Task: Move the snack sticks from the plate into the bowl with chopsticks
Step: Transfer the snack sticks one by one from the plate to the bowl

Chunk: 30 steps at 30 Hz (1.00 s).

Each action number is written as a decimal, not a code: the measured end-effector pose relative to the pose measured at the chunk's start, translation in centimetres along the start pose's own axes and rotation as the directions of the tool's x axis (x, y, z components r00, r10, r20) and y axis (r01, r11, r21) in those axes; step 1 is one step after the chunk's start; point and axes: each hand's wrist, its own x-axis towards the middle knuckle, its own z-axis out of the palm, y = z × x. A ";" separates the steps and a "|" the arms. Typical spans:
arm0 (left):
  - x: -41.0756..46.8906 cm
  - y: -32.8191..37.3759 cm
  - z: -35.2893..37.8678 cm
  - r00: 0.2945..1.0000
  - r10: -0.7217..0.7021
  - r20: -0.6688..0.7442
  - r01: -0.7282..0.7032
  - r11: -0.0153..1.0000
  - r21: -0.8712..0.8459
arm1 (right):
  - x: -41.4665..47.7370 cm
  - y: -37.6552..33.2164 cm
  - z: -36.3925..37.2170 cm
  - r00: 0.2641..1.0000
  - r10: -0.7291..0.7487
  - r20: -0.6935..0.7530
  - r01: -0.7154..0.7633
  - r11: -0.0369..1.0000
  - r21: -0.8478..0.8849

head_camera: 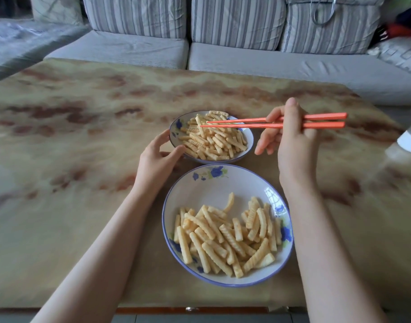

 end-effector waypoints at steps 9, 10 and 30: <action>0.3 -0.3 -0.1 1.000 0.004 0.018 -0.004 1.000 0.026 | -0.9 -4.0 -3.5 0.978 0.010 0.210 -0.032 0.994 0.103; 0.3 -0.4 -0.1 1.000 0.003 0.023 -0.003 1.000 0.027 | -1.0 -4.4 -3.9 0.964 0.019 0.264 -0.045 0.995 0.091; 0.2 -0.3 0.0 1.000 0.024 0.001 -0.024 0.999 0.044 | -0.3 -4.4 -8.1 0.921 0.230 0.315 -0.155 0.957 -0.245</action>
